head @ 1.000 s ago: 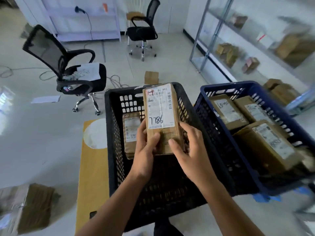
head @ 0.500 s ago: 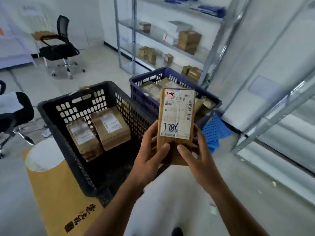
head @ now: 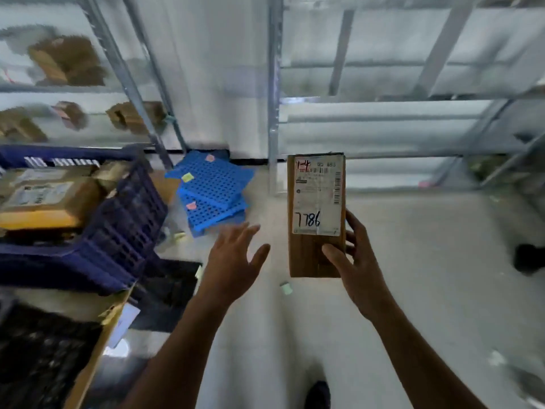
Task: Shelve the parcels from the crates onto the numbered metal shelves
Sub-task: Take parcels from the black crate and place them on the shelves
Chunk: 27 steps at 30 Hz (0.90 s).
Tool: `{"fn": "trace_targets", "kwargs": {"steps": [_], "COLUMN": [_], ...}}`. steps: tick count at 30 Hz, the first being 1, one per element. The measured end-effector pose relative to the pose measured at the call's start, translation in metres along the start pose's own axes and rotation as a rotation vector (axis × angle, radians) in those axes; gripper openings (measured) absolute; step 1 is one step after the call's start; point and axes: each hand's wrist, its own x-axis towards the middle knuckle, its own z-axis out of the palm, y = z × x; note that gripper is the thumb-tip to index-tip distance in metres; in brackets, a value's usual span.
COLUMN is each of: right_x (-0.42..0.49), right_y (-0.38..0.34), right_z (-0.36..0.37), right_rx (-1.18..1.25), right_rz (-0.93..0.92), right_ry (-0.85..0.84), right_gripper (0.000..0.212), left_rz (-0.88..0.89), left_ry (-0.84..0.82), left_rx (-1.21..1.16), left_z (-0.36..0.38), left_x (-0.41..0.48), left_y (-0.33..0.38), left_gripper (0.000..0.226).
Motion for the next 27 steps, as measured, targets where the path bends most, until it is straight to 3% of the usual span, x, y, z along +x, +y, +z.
{"fn": "trace_targets", "kwargs": {"steps": [11, 27], "right_x": [0.046, 0.217], "right_y": [0.043, 0.048], "right_z": [-0.241, -0.392], "right_rx": [0.064, 0.060], "right_rz": [0.081, 0.124], "right_ry": [0.397, 0.703], "right_gripper": [0.079, 0.089], "left_rz": [0.321, 0.622], "left_ry": [-0.251, -0.364], "left_rx": [0.117, -0.002], "left_z": [0.145, 0.257], "left_x": [0.149, 0.409], "left_y": [0.215, 0.372], "left_gripper": [0.071, 0.083]}}
